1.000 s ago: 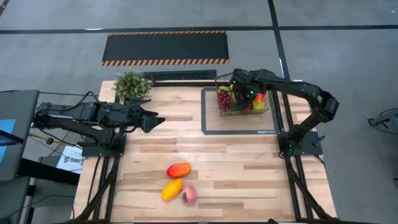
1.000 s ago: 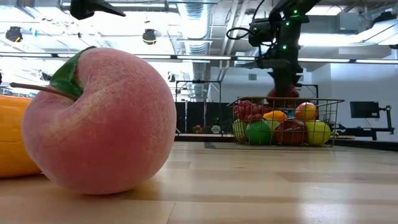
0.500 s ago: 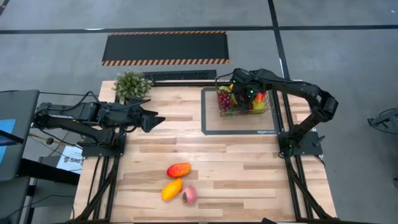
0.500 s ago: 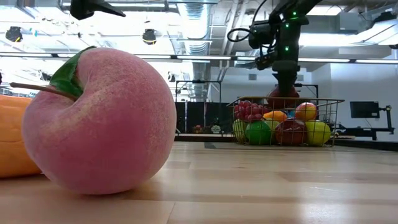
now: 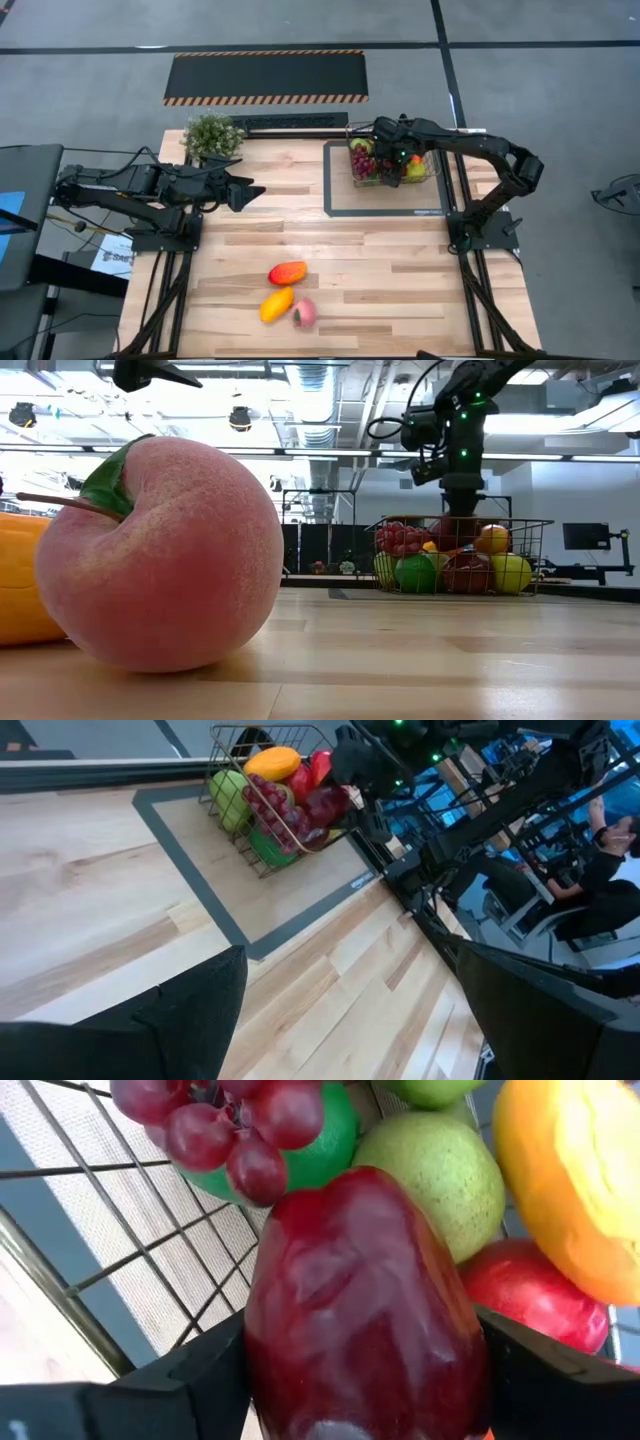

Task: Build produce basket
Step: Put the dark red apple into the gold wire basket, then put the red mango into the gold wire basket

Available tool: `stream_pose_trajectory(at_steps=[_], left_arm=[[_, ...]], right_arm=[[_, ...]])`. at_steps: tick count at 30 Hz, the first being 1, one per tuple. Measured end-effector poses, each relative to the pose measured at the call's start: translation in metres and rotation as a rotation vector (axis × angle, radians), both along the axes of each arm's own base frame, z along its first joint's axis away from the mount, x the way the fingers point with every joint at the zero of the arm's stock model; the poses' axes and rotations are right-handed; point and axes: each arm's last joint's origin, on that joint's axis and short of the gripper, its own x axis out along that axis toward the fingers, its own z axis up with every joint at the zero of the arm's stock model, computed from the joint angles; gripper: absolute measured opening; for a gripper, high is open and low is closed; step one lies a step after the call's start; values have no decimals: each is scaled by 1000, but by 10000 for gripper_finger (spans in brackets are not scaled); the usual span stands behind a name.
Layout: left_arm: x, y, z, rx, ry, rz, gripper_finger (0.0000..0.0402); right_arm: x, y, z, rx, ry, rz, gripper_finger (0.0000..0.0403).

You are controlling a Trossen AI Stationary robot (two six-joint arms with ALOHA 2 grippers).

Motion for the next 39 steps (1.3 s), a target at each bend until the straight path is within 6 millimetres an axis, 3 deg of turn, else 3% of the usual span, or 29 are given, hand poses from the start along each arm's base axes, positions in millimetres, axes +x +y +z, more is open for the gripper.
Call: stream_pose_trajectory(at_steps=[11, 18, 22, 26, 31, 39], left_arm=[[0, -1, 0, 15, 10, -32, 347], [-2, -3, -5, 15, 75, -126, 347], [-4, -5, -11, -36, 142, -216, 347], [-10, -11, -17, -96, 227, -314, 347], [-21, -20, -28, -178, 377, -375, 347], [-24, -38, -36, -191, 484, -426, 347]], right_arm=[[-4, 1, 2, 24, 44, 15, 393], [2, 0, 37, 18, -2, 4, 393], [15, 9, 61, 128, -167, -18, 395], [42, 38, 78, 238, -362, 44, 399], [82, 95, 88, 221, -568, 220, 397], [146, 178, 59, 196, -670, 426, 397]])
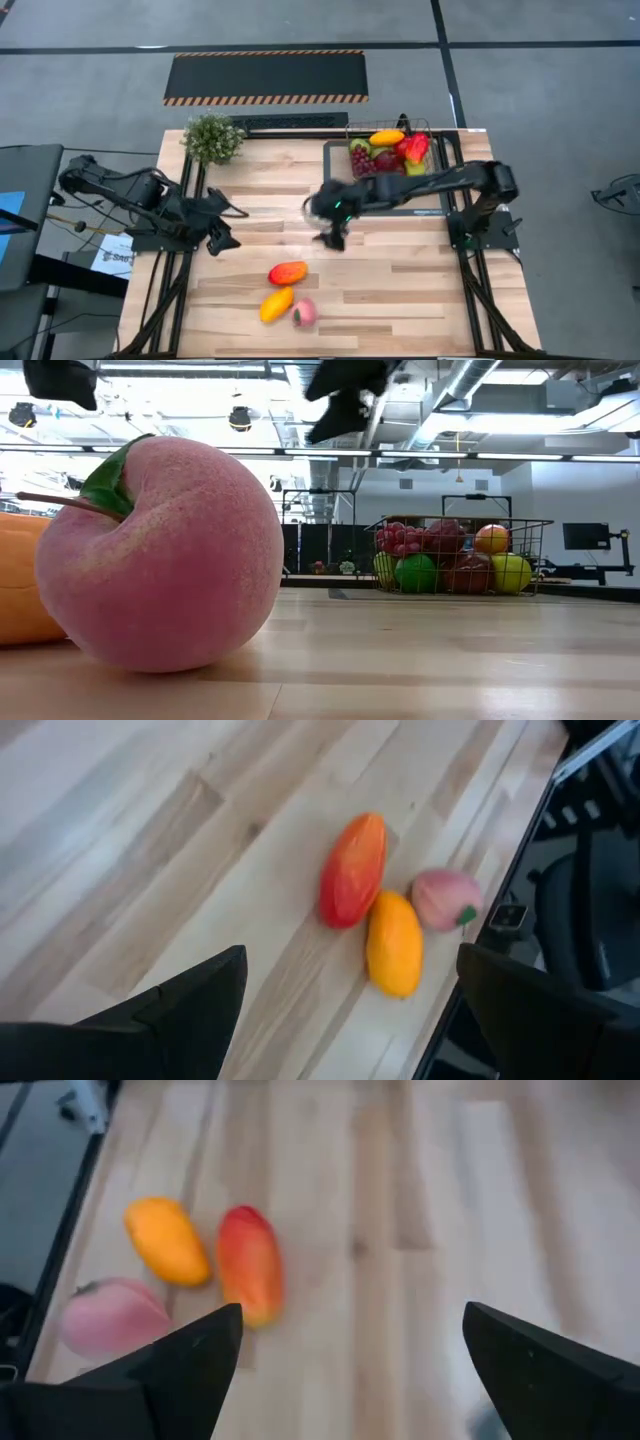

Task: Build produce basket
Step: Put the red mango into the gold wire basket

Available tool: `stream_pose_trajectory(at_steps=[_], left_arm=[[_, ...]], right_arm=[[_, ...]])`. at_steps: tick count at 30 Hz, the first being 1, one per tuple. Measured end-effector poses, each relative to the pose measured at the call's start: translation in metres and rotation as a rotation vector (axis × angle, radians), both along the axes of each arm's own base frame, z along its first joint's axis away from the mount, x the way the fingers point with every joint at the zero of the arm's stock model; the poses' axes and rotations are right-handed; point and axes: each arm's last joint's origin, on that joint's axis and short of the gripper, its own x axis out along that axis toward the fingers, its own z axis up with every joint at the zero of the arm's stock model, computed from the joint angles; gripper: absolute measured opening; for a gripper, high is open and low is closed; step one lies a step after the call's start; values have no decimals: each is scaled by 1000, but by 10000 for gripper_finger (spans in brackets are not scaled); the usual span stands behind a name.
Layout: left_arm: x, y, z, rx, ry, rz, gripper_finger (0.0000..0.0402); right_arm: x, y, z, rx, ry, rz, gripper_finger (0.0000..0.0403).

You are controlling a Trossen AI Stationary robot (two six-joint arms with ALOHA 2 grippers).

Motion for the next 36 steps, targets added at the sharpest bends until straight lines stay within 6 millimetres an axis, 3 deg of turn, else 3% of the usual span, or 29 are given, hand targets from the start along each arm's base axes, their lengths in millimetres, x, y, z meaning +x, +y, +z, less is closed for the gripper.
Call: stream_pose_trajectory(at_steps=[8, 16, 23, 30, 36], left_arm=[[10, -17, -11, 44, 79, -70, 347], [14, -21, -14, 86, 89, -73, 347], [13, -20, -15, 108, 93, -65, 347], [13, -19, -15, 122, 95, -57, 347], [13, -19, -15, 129, 92, -52, 347]], right_arm=[[64, 49, -39, -45, 28, 144, 391], [105, 67, -72, -66, 99, 187, 393], [121, 85, -107, -66, 171, 217, 390], [121, 92, -144, -47, 292, 189, 390], [118, 87, -151, -55, 356, 125, 370]])
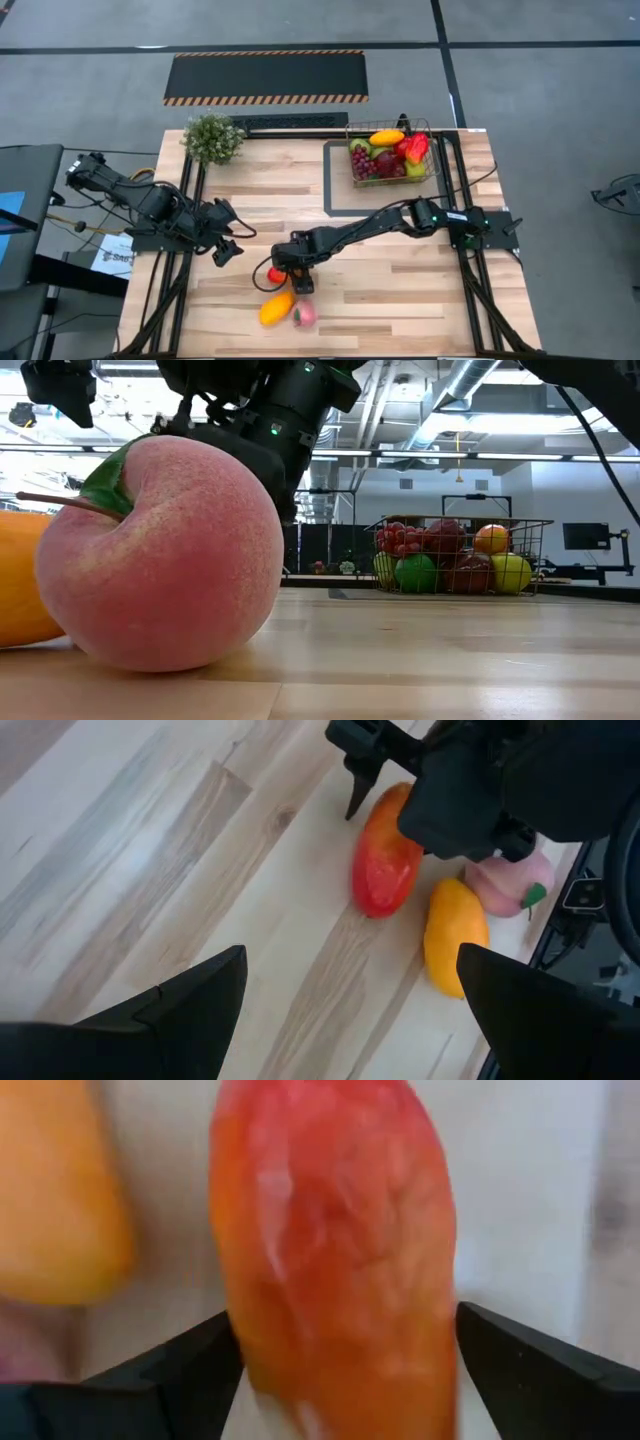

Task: Build produce basket
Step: Put the red mango into the gold wire basket

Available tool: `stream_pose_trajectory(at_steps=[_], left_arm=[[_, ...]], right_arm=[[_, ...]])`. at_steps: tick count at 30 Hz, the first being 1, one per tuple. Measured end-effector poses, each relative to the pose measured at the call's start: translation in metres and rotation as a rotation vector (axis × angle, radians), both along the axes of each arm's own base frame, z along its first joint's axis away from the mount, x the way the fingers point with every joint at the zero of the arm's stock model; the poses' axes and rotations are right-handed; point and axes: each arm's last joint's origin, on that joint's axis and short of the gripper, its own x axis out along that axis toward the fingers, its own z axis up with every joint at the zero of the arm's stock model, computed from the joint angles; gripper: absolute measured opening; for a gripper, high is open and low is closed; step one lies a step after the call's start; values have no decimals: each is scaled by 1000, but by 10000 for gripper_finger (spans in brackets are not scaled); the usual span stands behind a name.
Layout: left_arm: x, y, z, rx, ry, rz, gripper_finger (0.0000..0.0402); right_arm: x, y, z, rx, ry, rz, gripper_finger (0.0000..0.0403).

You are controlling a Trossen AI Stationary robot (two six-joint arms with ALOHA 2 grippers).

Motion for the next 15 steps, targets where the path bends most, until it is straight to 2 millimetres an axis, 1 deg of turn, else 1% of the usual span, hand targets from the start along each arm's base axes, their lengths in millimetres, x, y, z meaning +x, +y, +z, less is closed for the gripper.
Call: stream_pose_trajectory(at_steps=[2, 10, 12, 15], left_arm=[[0, 0, 0, 4, -2, 3, 347], [0, 1, 0, 14, -7, 12, 347], [0, 1, 0, 13, -8, 15, 347], [0, 1, 0, 14, -9, 19, 347]], right_arm=[[0, -1, 0, -28, 1, -8, 351], [0, -4, 1, -28, -3, -10, 261], [0, -4, 1, -28, -4, -9, 248], [0, -4, 1, -29, -4, -8, 243]])
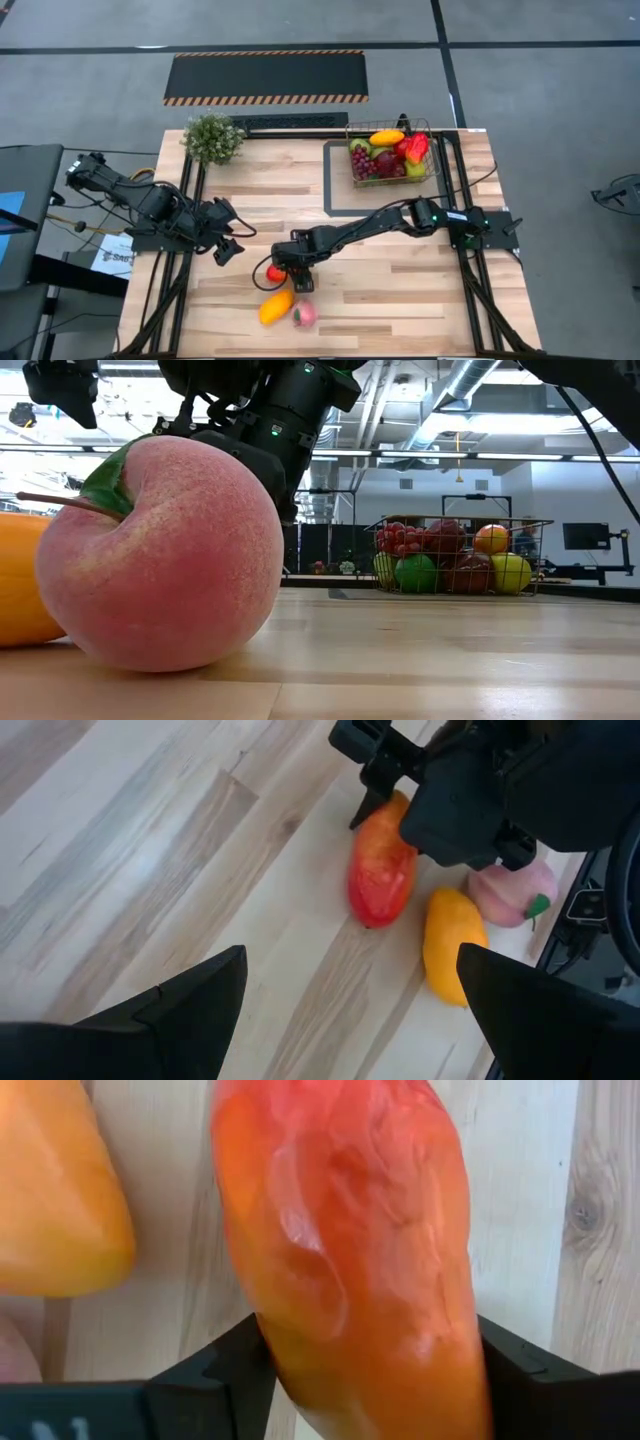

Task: Build produce basket
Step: Put the red mango into the gold wire basket

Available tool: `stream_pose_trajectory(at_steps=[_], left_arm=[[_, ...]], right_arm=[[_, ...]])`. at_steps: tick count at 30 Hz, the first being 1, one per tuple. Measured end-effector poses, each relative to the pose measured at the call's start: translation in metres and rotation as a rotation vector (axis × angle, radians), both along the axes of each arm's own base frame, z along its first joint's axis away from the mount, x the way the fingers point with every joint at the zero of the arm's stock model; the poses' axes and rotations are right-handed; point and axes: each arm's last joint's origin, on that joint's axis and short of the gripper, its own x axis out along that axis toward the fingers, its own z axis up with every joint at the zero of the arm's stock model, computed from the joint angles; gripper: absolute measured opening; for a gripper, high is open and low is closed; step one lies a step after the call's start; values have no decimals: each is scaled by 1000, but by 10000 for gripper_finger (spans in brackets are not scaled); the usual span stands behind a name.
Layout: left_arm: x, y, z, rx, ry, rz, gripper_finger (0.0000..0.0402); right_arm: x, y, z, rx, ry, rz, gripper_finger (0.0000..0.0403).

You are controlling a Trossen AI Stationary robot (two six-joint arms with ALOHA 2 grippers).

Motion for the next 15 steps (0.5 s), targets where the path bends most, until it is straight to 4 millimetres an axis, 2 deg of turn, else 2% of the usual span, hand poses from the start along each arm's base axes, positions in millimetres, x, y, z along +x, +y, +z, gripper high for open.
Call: stream_pose_trajectory(at_steps=[4, 8, 12, 15], left_arm=[[0, 0, 0, -2, -1, 11, 347], [0, 0, 0, 1, -4, 21, 347], [0, 1, 0, 12, -10, 29, 347], [0, 1, 0, 23, -15, 36, 347]], right_arm=[[-4, -4, 9, -8, 16, 6, 245], [-10, -16, 35, -24, 4, 23, 245], [-22, -46, 75, -40, -14, 7, 245], [-37, -75, 107, -62, -9, -11, 245]])
